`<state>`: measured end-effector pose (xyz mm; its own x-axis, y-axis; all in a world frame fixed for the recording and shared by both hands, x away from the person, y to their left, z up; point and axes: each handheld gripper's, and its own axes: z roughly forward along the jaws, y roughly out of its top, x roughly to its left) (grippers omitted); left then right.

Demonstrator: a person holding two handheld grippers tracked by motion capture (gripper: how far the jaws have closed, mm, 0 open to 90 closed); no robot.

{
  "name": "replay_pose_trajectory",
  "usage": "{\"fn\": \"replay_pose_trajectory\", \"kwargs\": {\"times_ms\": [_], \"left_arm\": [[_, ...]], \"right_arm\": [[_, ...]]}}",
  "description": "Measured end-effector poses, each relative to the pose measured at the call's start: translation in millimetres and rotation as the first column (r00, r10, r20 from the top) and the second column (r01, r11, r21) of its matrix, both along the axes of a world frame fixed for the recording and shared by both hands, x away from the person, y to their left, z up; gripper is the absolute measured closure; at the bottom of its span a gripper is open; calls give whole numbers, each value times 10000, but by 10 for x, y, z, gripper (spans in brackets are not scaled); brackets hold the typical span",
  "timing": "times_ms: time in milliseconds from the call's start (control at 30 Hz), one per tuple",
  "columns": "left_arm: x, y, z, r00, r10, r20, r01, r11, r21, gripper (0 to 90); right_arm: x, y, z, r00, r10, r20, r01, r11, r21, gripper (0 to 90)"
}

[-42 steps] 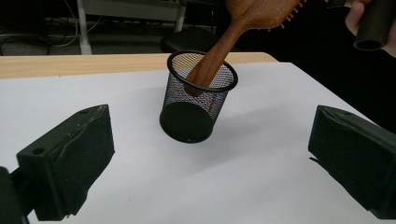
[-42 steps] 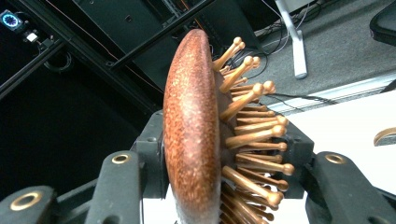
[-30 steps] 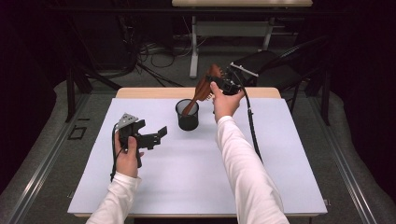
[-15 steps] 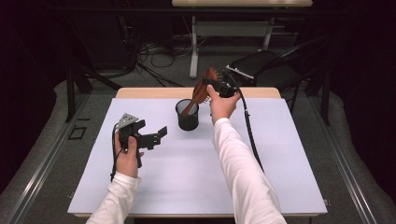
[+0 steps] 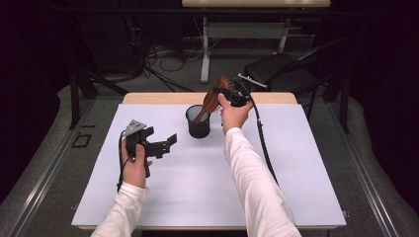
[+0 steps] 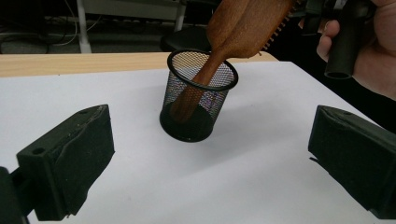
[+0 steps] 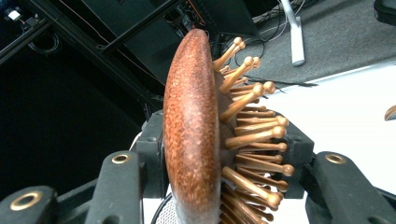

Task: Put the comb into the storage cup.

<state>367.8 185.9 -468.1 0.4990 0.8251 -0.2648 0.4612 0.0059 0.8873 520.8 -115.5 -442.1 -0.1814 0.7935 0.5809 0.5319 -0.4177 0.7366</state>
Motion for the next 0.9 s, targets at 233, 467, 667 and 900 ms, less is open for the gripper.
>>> {"fn": "replay_pose_trajectory", "kwargs": {"times_ms": [233, 467, 667, 900], "left_arm": [[2, -3, -5, 10000, 1, -23, -1, 10000, 20, 4], [6, 1, -11, 10000, -2, -59, 2, 10000, -26, 3], [9, 3, -15, 10000, 5, -69, -6, 10000, -75, 4], [12, 1, -18, 10000, -5, -77, 4, 10000, -45, 3]], "right_arm": [[2, 2, -33, 10000, 33, -60, -33, 9999, -116, 477], [1, 31, -52, 10000, 65, -71, -66, 9998, -199, 476], [-1, 45, -60, 10000, 80, -51, -81, 9995, -313, 476], [-1, 61, -66, 9999, 103, 12, -102, 9992, -385, 476]]}}
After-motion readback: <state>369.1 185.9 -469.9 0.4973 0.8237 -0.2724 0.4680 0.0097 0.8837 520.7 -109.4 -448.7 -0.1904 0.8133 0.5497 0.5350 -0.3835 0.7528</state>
